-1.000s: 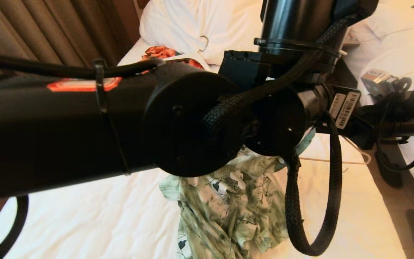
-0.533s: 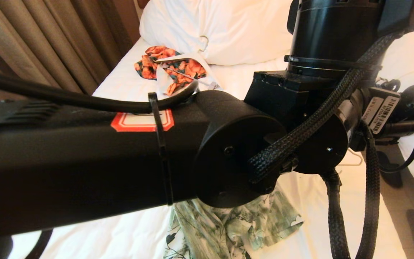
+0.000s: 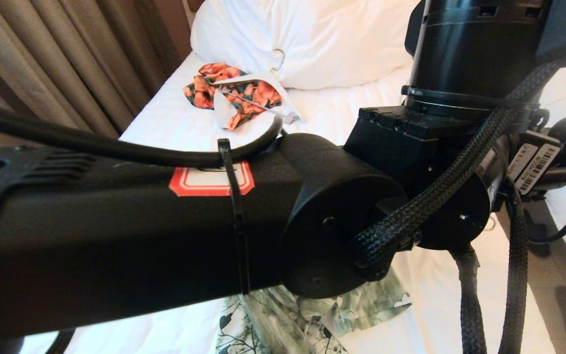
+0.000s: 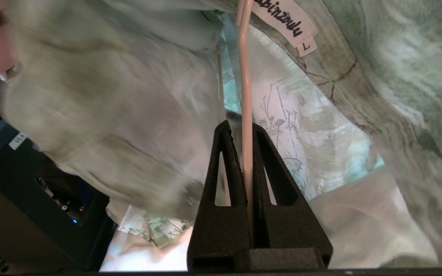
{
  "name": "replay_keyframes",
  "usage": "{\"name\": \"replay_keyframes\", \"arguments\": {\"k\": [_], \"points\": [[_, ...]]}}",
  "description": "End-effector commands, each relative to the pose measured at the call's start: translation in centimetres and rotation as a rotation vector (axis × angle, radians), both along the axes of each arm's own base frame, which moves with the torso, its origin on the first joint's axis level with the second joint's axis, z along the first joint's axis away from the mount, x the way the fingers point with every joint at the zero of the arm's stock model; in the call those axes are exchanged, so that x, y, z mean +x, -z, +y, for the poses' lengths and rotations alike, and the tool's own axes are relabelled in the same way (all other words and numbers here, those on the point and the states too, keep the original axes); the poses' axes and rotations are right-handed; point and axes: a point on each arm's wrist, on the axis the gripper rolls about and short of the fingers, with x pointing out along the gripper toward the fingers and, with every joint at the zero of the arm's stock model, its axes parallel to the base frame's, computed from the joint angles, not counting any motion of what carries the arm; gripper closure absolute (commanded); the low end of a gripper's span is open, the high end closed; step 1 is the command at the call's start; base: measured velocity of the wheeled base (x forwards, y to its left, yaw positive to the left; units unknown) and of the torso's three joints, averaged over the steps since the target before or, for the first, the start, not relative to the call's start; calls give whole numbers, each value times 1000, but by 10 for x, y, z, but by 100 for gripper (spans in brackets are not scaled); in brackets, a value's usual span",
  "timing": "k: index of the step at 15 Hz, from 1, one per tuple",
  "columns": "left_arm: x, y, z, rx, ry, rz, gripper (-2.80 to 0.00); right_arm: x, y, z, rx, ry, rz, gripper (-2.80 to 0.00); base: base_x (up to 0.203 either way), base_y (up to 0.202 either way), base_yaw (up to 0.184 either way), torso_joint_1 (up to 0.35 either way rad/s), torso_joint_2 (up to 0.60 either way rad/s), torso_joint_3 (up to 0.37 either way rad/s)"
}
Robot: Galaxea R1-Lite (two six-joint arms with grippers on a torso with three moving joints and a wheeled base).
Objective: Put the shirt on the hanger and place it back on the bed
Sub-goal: Hook one side of the shirt onto the hanger
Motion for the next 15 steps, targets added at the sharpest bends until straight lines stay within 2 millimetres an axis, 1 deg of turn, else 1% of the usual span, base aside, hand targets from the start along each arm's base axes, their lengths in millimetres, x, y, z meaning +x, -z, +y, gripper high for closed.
{"name": "replay_keyframes", "arguments": {"k": [1, 2, 3, 6, 10, 13, 14, 15], "points": [[0, 1, -1, 6, -2, -6, 0, -5, -4, -1, 7, -5, -9, 0, 0, 0, 0, 0, 0, 0], [0, 0, 0, 5, -2, -7, -190, -6, -2, -1, 7, -3, -1, 0, 0, 0, 0, 0, 0, 0], [-1, -1, 0, 6, -2, -9, -280, -7, -2, -2, 7, -2, -1, 0, 0, 0, 0, 0, 0, 0], [-1, -2, 1, 6, -5, -8, -280, -7, -2, -5, 7, 6, 1, 0, 0, 0, 0, 0, 0, 0], [-11, 0, 6, 34, 1, 2, -280, -8, 0, -9, 6, 18, 6, 0, 0, 0, 0, 0, 0, 0], [-18, 16, 22, 110, -12, 29, -280, -9, -1, -16, 6, 39, 4, 0, 0, 0, 0, 0, 0, 0], [-22, 18, 28, 127, -17, 36, -280, -8, -2, -17, 6, 44, 0, 0, 0, 0, 0, 0, 0, 0], [-26, 16, 35, 125, -21, 38, -280, -9, -2, -19, 6, 48, 0, 0, 0, 0, 0, 0, 0, 0]]}}
